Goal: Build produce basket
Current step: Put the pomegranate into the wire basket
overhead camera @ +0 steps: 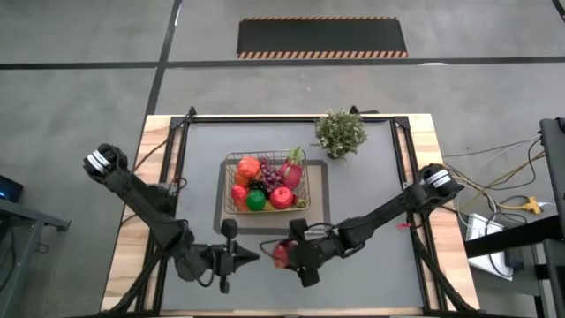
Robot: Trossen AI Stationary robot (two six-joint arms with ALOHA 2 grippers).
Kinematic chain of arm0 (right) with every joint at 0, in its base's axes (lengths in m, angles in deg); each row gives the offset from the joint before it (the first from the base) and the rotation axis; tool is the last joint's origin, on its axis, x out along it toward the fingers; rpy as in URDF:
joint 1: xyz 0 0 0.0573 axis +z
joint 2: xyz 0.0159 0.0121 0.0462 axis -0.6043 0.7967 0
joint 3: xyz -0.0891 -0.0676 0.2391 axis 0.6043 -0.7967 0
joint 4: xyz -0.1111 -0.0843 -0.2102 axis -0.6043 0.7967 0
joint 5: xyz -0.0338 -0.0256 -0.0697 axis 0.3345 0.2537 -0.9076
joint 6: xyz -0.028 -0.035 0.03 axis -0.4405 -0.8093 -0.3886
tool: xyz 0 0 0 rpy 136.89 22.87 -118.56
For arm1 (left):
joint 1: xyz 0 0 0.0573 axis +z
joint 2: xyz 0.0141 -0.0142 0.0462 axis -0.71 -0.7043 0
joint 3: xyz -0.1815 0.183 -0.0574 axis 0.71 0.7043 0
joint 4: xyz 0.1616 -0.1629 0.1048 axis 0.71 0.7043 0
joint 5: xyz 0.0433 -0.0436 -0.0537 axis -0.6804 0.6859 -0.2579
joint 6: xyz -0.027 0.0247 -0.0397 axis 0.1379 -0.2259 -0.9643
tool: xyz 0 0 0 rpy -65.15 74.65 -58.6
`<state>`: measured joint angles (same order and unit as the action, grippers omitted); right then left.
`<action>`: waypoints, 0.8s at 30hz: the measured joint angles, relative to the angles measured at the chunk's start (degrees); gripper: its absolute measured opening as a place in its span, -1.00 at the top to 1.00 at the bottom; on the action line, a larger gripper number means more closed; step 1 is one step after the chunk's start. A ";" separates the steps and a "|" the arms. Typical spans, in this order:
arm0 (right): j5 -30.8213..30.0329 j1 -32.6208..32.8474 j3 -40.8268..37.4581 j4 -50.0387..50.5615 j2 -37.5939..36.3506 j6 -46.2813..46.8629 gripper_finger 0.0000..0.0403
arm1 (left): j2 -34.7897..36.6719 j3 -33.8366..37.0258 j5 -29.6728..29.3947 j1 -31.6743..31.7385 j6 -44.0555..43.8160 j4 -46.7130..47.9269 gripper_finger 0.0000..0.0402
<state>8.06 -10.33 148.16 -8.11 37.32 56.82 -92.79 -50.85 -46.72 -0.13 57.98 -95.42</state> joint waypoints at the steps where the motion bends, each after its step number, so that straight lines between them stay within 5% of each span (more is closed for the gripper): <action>1: -0.75 0.00 -0.38 -0.83 -0.95 0.82 -0.53 | 0.69 0.00 -0.22 0.01 1.72 0.14 1.00; 4: -4.55 0.00 -1.14 -3.27 -4.02 2.80 -0.53 | 2.73 0.17 -0.79 0.02 7.55 0.39 1.00; 12: -29.42 -2.48 -1.52 -6.72 -9.38 7.36 -0.53 | 10.12 4.09 -2.91 0.64 18.54 -1.24 1.00; 24: -19.65 -16.10 -5.78 -37.98 -1.87 5.18 -0.53 | 22.81 16.25 -8.44 0.79 32.44 -24.94 1.00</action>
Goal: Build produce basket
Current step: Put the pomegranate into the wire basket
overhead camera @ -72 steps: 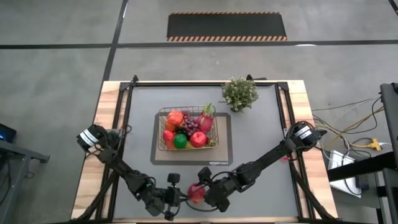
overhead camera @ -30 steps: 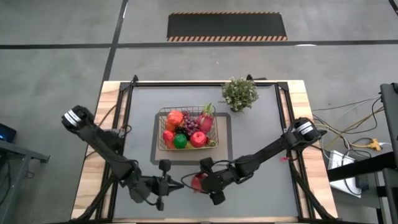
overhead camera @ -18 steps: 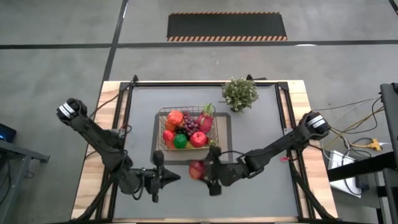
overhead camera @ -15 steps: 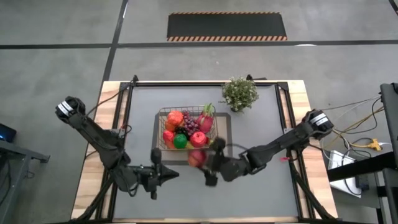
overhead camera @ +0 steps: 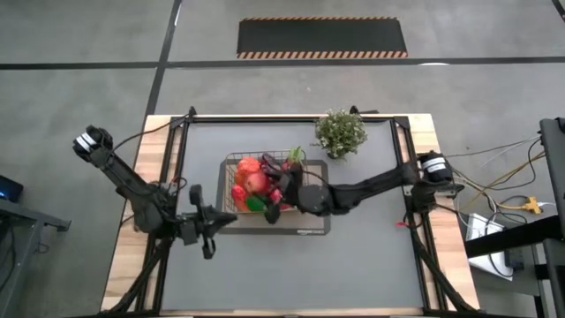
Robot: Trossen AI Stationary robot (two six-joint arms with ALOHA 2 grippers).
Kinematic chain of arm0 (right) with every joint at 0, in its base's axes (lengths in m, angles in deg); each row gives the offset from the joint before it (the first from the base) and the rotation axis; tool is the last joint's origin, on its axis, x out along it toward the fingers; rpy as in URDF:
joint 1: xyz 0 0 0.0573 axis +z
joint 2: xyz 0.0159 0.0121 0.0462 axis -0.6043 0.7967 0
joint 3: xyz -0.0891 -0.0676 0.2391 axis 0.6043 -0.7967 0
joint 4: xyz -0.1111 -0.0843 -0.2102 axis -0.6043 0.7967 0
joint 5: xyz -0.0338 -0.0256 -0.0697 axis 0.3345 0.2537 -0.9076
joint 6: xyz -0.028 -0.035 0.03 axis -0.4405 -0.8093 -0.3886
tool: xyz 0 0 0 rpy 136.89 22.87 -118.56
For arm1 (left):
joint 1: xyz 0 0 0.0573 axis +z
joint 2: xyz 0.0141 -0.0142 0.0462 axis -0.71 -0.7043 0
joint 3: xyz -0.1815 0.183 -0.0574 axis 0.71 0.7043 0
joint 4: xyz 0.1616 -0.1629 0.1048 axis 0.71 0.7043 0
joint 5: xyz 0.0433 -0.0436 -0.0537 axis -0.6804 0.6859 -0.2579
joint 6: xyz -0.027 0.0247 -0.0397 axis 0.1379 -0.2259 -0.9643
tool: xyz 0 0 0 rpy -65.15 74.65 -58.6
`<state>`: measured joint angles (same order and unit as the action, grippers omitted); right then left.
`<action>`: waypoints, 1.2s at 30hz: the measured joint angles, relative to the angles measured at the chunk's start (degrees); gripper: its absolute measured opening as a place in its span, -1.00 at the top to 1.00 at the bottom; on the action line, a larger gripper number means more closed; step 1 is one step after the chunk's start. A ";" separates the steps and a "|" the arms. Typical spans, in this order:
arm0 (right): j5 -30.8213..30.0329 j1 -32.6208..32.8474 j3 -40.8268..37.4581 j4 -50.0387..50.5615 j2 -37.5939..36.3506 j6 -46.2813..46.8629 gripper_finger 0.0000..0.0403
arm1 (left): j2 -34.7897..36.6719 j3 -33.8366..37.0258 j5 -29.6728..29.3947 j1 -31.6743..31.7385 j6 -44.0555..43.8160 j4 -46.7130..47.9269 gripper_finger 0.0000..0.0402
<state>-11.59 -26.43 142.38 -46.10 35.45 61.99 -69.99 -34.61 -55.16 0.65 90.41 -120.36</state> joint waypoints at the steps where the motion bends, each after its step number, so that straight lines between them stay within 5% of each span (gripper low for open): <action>1: 0.61 -0.91 0.01 -2.15 0.92 0.02 -0.53 | 1.03 0.31 0.04 0.00 1.30 -1.41 1.00; 7: 4.13 -4.98 1.20 -12.23 7.06 2.49 -0.53 | 6.00 1.15 0.10 0.00 1.61 -1.41 1.00; 17: 7.25 -5.71 9.00 -14.01 16.95 3.03 -0.54 | 6.61 1.37 0.23 -0.02 3.15 -1.48 1.00; 27: 6.84 -5.71 15.02 -1.59 19.37 2.98 -0.81 | 6.29 1.37 0.30 -0.04 3.12 -0.88 1.00; 36: 6.89 -5.61 14.84 9.91 12.63 -0.31 -0.83 | 6.11 1.37 -0.27 -0.04 2.78 0.06 1.00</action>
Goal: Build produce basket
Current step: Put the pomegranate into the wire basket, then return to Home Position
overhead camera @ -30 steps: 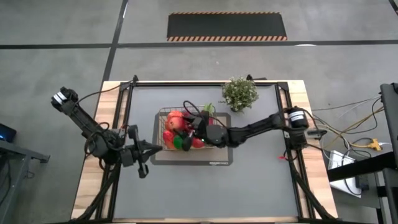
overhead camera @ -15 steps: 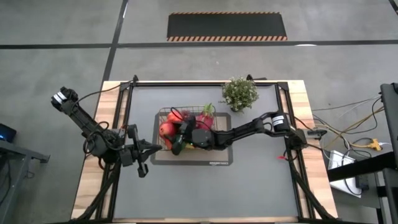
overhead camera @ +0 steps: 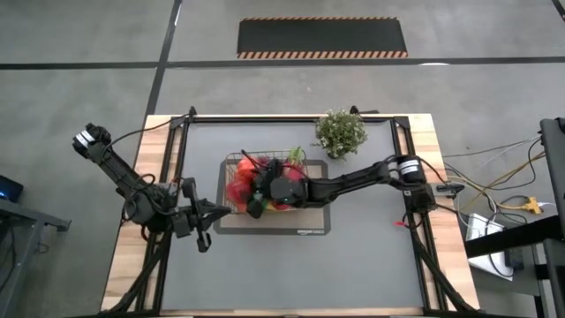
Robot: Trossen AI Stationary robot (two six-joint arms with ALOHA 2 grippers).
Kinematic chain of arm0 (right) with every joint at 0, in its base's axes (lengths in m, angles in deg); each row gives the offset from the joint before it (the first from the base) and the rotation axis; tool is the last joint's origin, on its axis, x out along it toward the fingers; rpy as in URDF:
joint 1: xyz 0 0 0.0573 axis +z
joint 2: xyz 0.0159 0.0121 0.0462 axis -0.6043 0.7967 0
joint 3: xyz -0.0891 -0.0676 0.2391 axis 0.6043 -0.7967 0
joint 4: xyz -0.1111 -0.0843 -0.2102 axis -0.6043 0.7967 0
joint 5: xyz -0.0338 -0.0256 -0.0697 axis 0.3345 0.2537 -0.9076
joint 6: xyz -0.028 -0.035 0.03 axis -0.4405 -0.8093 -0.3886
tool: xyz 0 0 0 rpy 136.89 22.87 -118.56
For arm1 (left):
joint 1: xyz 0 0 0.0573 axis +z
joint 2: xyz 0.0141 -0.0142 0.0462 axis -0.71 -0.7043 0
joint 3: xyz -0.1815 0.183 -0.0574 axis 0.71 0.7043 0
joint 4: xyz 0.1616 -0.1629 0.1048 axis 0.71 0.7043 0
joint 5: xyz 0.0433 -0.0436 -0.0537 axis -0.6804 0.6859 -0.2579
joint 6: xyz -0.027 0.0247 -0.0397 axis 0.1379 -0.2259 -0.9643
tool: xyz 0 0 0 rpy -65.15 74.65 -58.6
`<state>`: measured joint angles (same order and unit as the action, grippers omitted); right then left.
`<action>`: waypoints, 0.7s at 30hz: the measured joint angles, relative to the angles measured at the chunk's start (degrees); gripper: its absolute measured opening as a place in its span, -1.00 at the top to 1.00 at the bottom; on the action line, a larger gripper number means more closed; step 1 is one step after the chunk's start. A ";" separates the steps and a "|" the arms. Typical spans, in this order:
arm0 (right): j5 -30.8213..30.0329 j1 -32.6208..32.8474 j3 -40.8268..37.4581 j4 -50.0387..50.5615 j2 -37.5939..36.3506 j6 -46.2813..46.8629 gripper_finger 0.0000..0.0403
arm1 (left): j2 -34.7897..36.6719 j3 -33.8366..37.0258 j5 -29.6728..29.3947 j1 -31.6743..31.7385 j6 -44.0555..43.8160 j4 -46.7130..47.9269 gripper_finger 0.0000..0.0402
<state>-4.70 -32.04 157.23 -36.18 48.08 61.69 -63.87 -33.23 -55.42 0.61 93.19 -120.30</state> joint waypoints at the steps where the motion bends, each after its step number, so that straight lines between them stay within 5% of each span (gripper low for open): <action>1: -0.04 0.13 -0.10 2.24 -1.03 -0.59 -0.83 | 0.03 0.00 -0.52 0.00 -0.09 1.01 1.00; 8: -0.04 2.32 -2.14 15.80 -10.93 -5.05 -0.83 | 1.11 3.67 -1.05 -0.07 -0.27 4.57 1.00; 16: 0.44 6.40 -18.29 14.59 -23.64 -11.27 -0.83 | 9.39 10.31 -0.06 -0.09 -5.32 12.46 1.00; 21: 4.22 6.96 -33.51 3.79 -31.75 -12.48 -0.83 | 17.05 15.04 0.28 0.00 -9.01 13.93 1.00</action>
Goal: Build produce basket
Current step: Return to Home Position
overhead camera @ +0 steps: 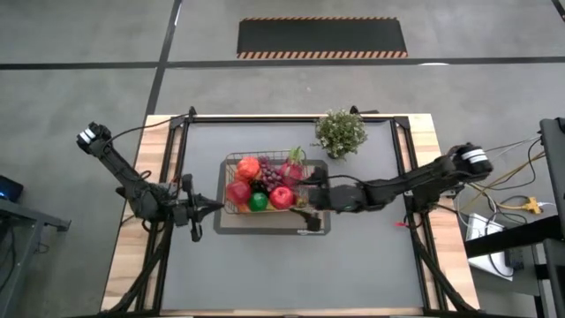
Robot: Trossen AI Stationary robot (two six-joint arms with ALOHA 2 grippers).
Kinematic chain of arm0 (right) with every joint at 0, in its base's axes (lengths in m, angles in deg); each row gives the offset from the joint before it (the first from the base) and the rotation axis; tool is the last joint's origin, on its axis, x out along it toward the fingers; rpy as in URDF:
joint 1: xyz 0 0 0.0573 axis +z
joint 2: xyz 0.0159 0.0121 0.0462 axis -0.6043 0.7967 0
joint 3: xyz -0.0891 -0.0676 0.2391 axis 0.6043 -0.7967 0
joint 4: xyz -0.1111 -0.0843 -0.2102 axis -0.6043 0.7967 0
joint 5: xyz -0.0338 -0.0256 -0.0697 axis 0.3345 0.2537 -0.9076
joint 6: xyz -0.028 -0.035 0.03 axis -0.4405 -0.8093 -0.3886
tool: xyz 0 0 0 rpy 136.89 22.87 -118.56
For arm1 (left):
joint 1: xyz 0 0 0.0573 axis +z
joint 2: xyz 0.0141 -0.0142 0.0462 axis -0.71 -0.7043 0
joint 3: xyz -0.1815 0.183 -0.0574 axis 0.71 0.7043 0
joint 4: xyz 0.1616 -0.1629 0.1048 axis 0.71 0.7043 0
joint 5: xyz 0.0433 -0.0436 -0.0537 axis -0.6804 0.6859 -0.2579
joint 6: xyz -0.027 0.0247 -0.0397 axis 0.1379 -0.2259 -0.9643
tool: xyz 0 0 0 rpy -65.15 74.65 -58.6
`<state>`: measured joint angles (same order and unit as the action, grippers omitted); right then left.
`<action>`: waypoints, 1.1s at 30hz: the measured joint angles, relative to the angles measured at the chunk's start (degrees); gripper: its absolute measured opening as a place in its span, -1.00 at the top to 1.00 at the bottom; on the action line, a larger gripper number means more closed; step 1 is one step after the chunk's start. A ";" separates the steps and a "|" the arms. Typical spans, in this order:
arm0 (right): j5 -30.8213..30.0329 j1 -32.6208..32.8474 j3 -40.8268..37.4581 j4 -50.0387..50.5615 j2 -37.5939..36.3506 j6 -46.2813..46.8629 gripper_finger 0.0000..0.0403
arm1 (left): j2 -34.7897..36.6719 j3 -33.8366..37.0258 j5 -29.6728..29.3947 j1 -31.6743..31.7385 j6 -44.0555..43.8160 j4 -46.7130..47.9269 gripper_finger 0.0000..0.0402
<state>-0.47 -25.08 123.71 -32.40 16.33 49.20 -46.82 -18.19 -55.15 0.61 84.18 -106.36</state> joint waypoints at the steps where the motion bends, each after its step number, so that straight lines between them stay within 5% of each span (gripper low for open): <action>1: 0.79 -0.09 -3.02 -3.09 -1.65 -0.10 -0.83 | 1.65 0.98 0.02 0.00 -0.38 0.15 1.00; 13: 3.74 -2.97 -29.42 -24.99 -21.27 -3.18 -0.83 | 18.06 10.96 0.96 0.00 -1.80 0.51 1.00; 21: 5.19 -3.63 -40.56 -29.94 -35.42 -5.62 -0.83 | 25.54 14.16 22.19 -0.02 -18.73 16.04 1.00; 24: 5.20 -3.63 -44.68 -30.74 -41.11 -6.26 -0.83 | 25.81 14.15 22.08 0.00 -26.12 21.50 1.00; 33: 5.58 -3.63 -50.63 -25.20 -58.53 -9.16 -0.83 | 22.32 14.26 19.70 0.02 -27.03 21.07 1.00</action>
<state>5.10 -28.71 73.08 -57.60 -42.20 40.05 -24.50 -3.93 -35.44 0.63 57.15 -85.29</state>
